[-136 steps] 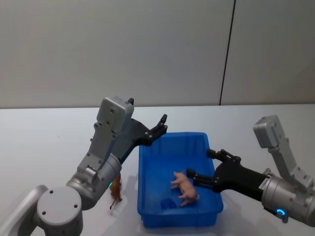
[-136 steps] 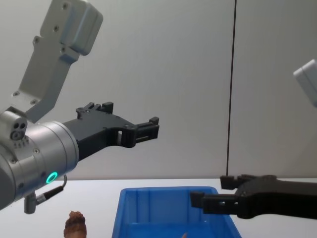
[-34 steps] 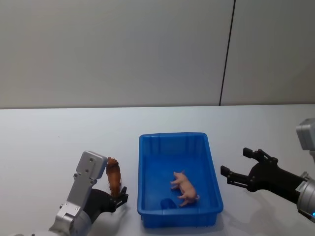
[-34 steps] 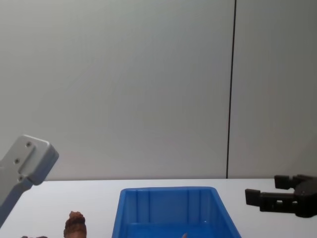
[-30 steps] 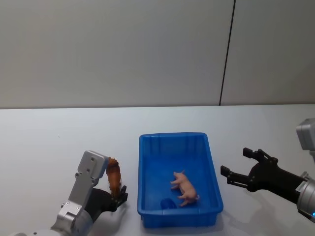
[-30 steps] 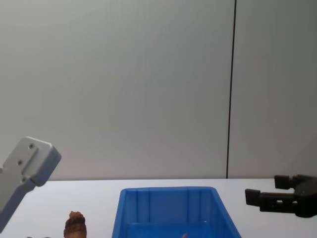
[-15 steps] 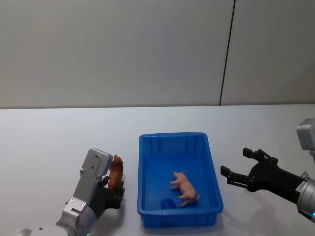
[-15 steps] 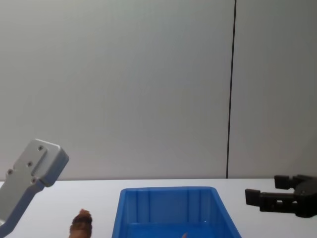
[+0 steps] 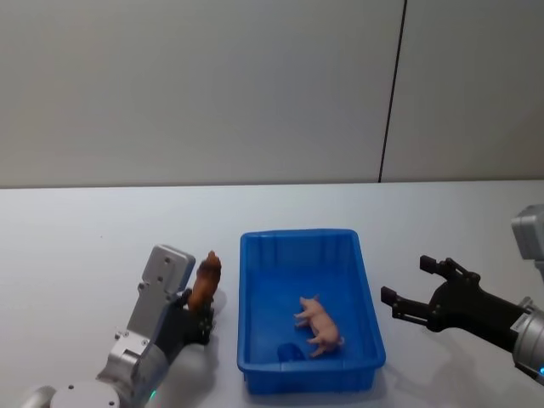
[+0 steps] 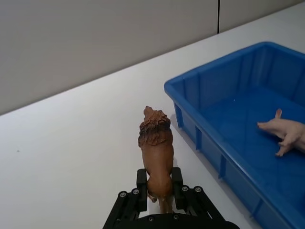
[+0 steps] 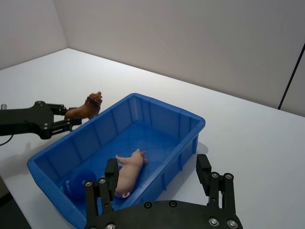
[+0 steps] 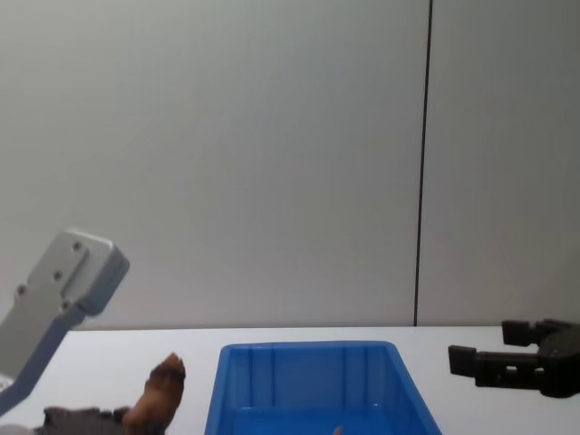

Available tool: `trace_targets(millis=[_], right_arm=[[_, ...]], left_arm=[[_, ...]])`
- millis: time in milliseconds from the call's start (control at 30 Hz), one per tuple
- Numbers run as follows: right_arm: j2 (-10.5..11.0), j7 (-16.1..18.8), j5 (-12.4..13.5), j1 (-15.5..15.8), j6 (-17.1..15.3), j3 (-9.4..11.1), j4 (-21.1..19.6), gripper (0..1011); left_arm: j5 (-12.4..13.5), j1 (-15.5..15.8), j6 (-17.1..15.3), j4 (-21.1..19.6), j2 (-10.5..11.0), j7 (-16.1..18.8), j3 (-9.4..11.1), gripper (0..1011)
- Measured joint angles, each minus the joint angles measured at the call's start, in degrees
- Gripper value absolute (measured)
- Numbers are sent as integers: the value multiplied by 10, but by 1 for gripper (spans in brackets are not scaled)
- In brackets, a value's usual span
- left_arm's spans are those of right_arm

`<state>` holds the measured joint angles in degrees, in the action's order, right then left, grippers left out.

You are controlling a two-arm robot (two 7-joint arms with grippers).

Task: Pick up the two dolls from the table and place them into the box.

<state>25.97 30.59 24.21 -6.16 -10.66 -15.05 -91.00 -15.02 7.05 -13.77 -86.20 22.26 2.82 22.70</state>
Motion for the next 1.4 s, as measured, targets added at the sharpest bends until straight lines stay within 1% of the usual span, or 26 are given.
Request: trace_targets(millis=[333, 500, 633, 733, 1000, 1067, 1100, 1167, 1367, 1400], right_arm=[[0, 0, 0, 0, 0, 0, 0, 1001], [0, 0, 0, 0, 0, 0, 0, 1001], [0, 0, 0, 0, 0, 0, 0, 1001], [0, 0, 0, 0, 0, 0, 0, 1001], [0, 0, 0, 0, 0, 0, 0, 1001], [0, 0, 0, 0, 0, 0, 0, 1001], [0, 0, 0, 0, 0, 0, 0, 1001], [0, 0, 0, 0, 0, 0, 0, 1001], [0, 0, 0, 0, 0, 0, 0, 1001], [0, 0, 0, 0, 0, 0, 0, 1001]], left_arm=[[22, 7, 25, -24, 0, 1, -7, 305], [39, 16, 40, -39, -5, -8, -8, 305], [51, 26, 48, -45, -12, -21, -7, 305], [61, 35, 51, -47, -21, -36, -3, 305], [74, 49, 51, -39, -40, -62, 7, 307], [76, 52, 51, -36, -45, -68, 9, 342], [77, 53, 51, -35, -46, -71, 10, 391], [79, 55, 50, -32, -49, -75, 12, 427], [82, 60, 51, -25, -58, -88, 16, 655], [82, 60, 54, -24, -59, -90, 17, 675]])
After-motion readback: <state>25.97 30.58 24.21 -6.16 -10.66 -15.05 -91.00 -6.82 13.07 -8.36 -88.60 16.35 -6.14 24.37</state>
